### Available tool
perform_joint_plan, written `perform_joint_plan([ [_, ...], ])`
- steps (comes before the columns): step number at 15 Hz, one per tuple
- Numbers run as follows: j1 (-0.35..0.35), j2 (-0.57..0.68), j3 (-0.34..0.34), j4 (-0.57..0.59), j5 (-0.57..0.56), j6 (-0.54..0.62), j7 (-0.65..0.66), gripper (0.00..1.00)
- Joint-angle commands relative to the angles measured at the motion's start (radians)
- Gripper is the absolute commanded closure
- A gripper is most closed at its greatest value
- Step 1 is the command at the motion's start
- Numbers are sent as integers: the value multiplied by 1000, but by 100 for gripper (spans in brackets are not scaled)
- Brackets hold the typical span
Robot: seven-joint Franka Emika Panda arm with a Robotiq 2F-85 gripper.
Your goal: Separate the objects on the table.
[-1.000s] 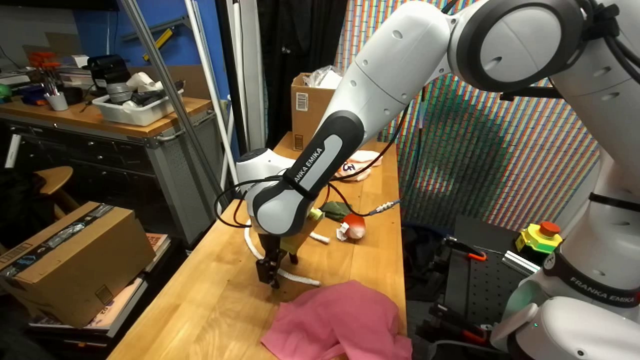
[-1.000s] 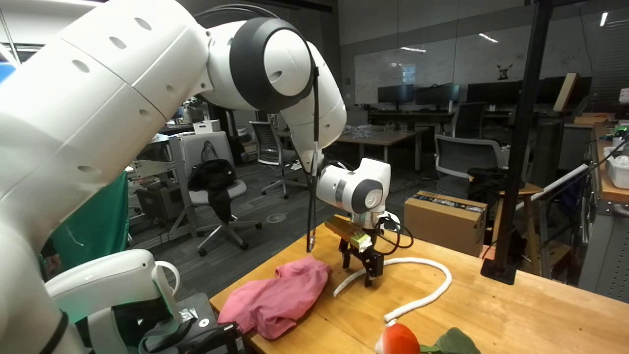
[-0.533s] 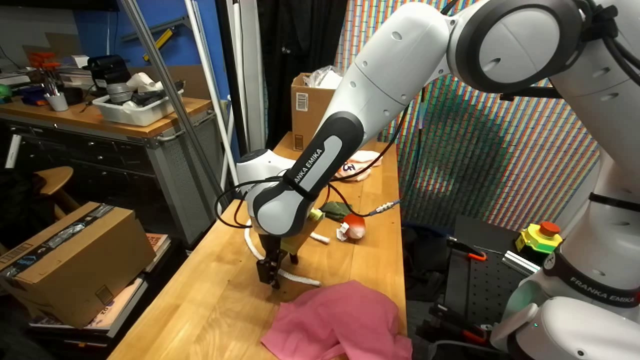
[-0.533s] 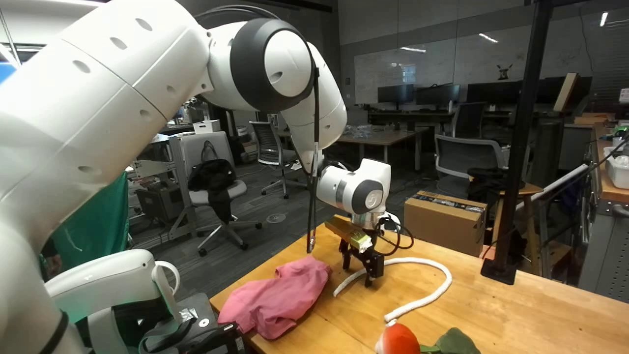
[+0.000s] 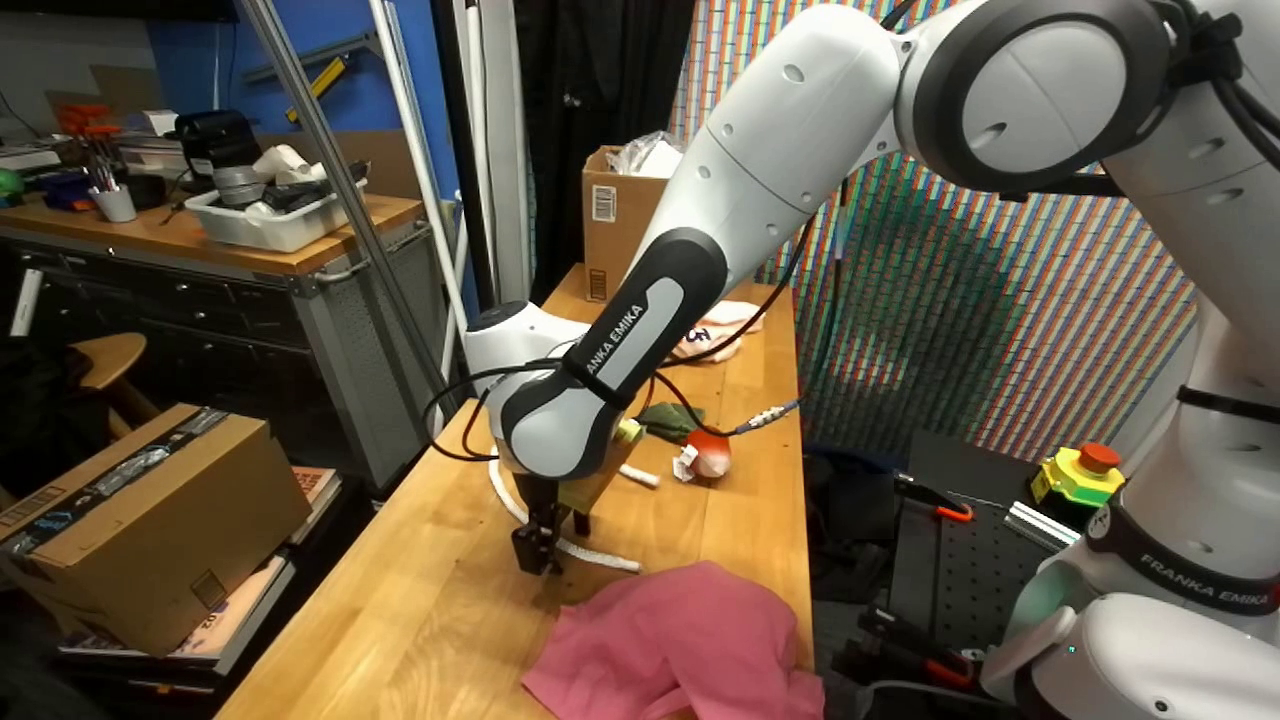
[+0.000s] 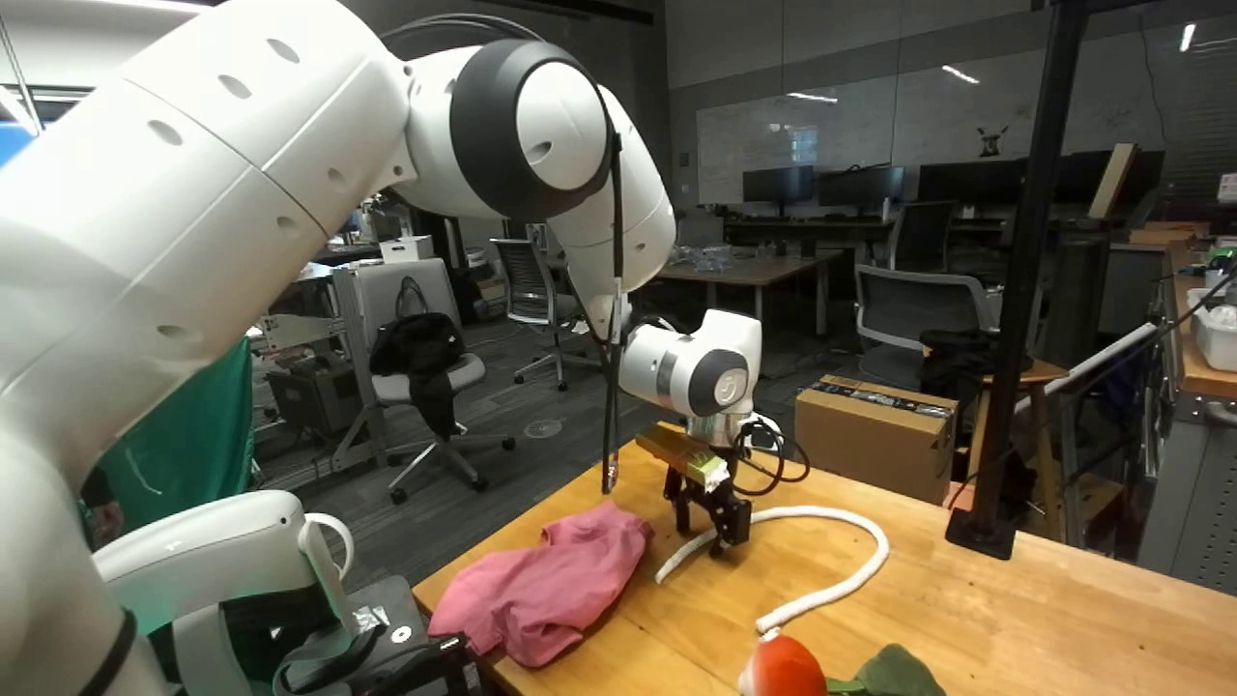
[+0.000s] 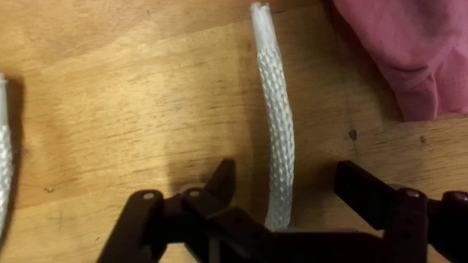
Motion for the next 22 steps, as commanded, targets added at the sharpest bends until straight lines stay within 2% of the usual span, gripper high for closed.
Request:
perform_joint_plan([
  [1, 34, 33, -30, 32, -29, -16, 19, 56],
  [5, 45, 34, -47, 32, -47, -17, 28, 88],
  [7, 51, 34, -57, 34, -62, -19, 33, 97],
  [10, 74, 28, -86, 48, -107, -22, 51, 96],
  [11, 85, 26, -98, 56, -129, -23, 60, 99],
  [12, 97, 21, -114, 70, -153, -27, 72, 96],
  [17, 159, 32, -195, 174, -281, -32, 145, 95],
  [22, 174, 58, -223, 262, -329, -33, 202, 96],
])
